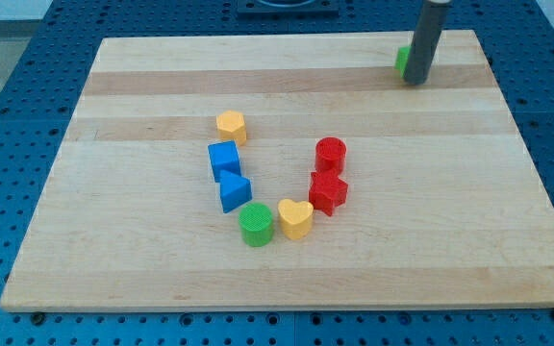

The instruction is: Move the green star to the top right of the board

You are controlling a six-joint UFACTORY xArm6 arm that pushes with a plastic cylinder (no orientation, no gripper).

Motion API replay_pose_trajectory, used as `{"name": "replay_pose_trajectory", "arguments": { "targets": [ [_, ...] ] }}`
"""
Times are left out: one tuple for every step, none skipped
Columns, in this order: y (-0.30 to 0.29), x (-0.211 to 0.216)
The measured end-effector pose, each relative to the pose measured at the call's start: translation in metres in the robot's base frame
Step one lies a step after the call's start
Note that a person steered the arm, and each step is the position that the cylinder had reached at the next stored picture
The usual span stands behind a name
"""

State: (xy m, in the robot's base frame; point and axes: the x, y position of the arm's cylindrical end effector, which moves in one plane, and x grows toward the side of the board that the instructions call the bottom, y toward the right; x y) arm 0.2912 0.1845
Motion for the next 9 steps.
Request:
{"name": "replay_pose_trajectory", "arguments": {
  "targets": [
    [-0.002, 0.000],
    [-0.047, 0.009],
    [-0.056, 0.010],
    [-0.050, -0.041],
    [-0.048, -0.044],
    [-0.027, -0.044],
    [-0.007, -0.042],
    [-0.073, -0.010],
    [-0.138, 0.033]
  ]
}}
